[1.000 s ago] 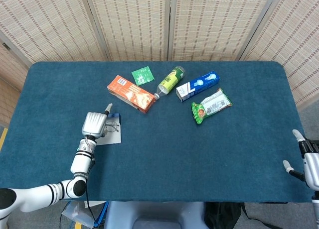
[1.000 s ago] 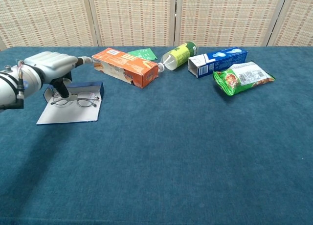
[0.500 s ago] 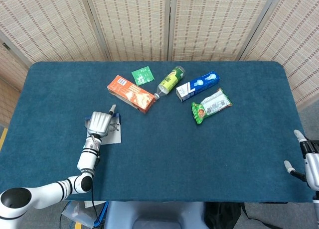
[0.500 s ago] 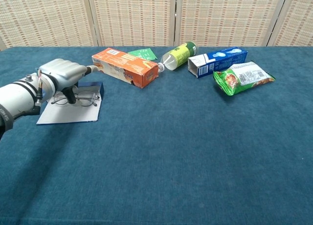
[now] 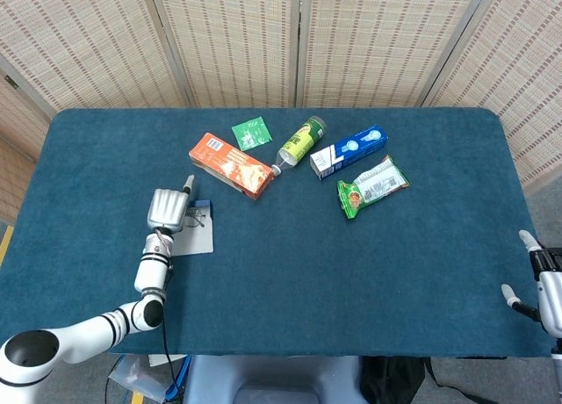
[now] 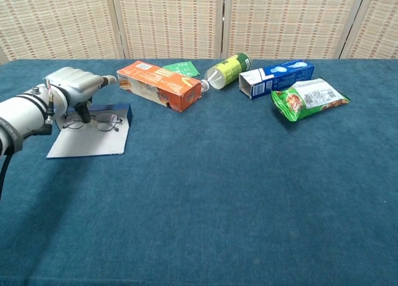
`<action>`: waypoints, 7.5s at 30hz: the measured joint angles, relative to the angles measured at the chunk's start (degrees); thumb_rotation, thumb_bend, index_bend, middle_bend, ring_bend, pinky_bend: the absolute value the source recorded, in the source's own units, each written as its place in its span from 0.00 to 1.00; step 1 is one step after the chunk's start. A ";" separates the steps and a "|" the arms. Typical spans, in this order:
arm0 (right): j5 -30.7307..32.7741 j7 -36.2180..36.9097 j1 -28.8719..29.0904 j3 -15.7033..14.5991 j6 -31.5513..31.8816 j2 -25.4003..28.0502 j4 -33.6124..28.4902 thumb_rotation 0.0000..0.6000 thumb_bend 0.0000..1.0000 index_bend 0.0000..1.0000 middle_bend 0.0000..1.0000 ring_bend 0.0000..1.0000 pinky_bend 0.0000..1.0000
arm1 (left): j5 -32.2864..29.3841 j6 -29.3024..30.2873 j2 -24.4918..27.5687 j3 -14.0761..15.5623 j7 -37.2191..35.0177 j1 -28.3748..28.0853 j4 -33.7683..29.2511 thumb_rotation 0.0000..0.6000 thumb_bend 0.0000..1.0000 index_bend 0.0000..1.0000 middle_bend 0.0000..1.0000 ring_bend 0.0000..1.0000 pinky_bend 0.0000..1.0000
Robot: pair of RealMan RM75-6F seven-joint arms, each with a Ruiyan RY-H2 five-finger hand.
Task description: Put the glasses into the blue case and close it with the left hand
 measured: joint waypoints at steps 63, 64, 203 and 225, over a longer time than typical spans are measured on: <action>-2.42 -1.45 -0.45 0.95 3.65 0.72 -2.39 1.00 0.25 0.05 0.17 0.16 0.24 | 27.91 20.34 14.11 8.94 -15.70 18.04 -25.43 1.00 0.23 0.06 0.07 0.05 0.04; -2.50 -1.48 -0.48 0.95 3.78 0.74 -2.46 1.00 0.25 0.05 0.17 0.15 0.24 | 28.73 20.43 13.63 9.13 -16.12 18.16 -24.78 1.00 0.23 0.06 0.06 0.04 0.03; -1.34 -0.07 -1.34 0.83 3.09 0.14 -1.63 1.00 0.25 0.05 0.17 0.14 0.23 | 25.22 5.84 -4.69 -2.88 -21.14 11.77 8.16 1.00 0.40 0.55 0.10 0.00 0.00; -1.96 -1.60 -1.04 0.78 3.26 0.09 -2.94 1.00 0.25 0.05 0.17 0.14 0.23 | 28.49 6.22 6.56 2.21 -25.18 16.80 -6.18 1.00 0.49 0.63 0.13 0.01 0.00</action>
